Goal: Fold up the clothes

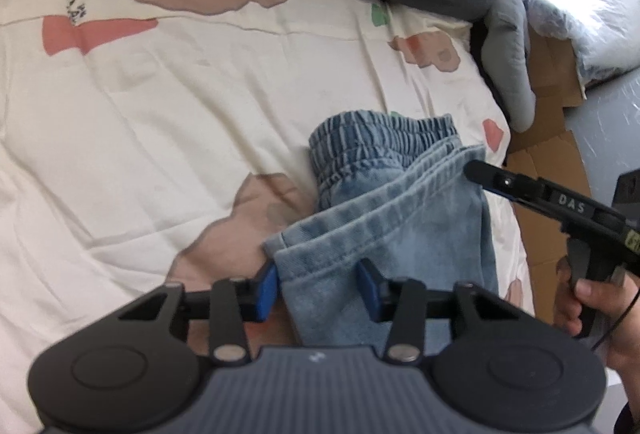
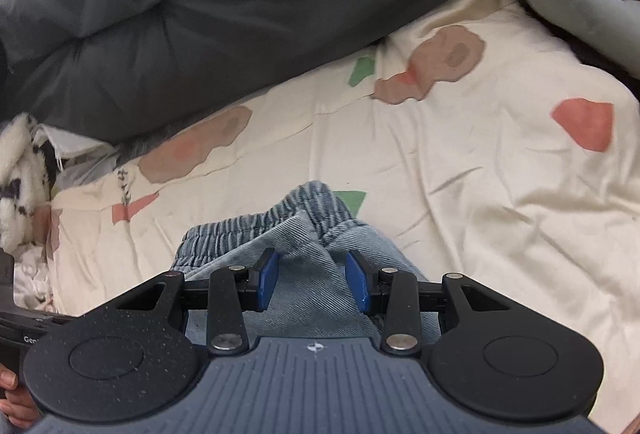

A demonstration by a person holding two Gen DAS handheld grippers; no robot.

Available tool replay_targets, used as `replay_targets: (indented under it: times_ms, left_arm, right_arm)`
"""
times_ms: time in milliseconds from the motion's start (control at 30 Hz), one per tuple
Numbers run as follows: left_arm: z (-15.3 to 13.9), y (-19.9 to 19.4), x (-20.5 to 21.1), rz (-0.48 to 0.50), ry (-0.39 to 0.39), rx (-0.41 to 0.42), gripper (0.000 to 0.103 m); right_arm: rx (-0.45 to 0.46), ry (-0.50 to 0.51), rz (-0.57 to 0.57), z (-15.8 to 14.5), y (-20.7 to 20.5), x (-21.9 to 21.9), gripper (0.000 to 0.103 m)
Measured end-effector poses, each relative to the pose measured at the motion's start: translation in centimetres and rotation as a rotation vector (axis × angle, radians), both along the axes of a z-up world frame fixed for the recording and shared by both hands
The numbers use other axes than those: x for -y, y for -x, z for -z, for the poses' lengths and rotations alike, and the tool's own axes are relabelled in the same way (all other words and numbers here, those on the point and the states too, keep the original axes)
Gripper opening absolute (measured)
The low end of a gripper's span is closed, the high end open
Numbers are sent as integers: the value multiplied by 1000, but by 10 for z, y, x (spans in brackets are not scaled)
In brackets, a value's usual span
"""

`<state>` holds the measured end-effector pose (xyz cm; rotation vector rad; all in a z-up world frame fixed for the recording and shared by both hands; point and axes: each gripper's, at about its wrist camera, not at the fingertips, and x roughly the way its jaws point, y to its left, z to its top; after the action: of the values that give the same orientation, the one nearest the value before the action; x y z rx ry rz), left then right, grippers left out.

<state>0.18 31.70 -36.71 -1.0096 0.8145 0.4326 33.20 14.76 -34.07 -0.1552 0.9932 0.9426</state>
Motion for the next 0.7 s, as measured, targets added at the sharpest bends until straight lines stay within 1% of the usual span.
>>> replay_targets:
  times_ms: [33,67,100,133,167,200,267,367,467,600,700]
  left_arm:
    - [-1,2,0,-2,1,1,38]
    - [-2,3,-1,-5,3,1,36]
    - [-4,5,-1,-7,0,-1,34]
    - [-6,6,-1,-7,-6,-4,29]
    - [-8,7,-1,-5,-15,-7,26]
    - [-10,8,-1,-2,-27,-10,24]
    - [-15,10,0,0,-40,-8,14]
    - [-23,10,3,7,-79,-4,10]
    - [-28,9,4,2,-104,5,9]
    - [-26,7,3,-12,-107,-4,9]
    - [-12,3,-1,-14,-71,-32,15]
  right_arm:
    - [6,5,-11,0,1,-3,44]
    - [12,11,-21,0,3,-5,41]
    - [22,18,-29,-1,4,-6,36]
    - [34,25,-38,-2,6,-7,31]
    - [47,33,-46,-3,7,-7,17]
    - [57,39,-56,-4,8,-8,9]
    - [61,42,-66,-7,9,-8,8]
    - [89,50,-90,-14,10,-10,6]
    - [117,49,-111,-20,12,-11,6]
    - [135,42,-101,-21,11,-10,6]
    - [144,59,-111,-12,12,-15,6]
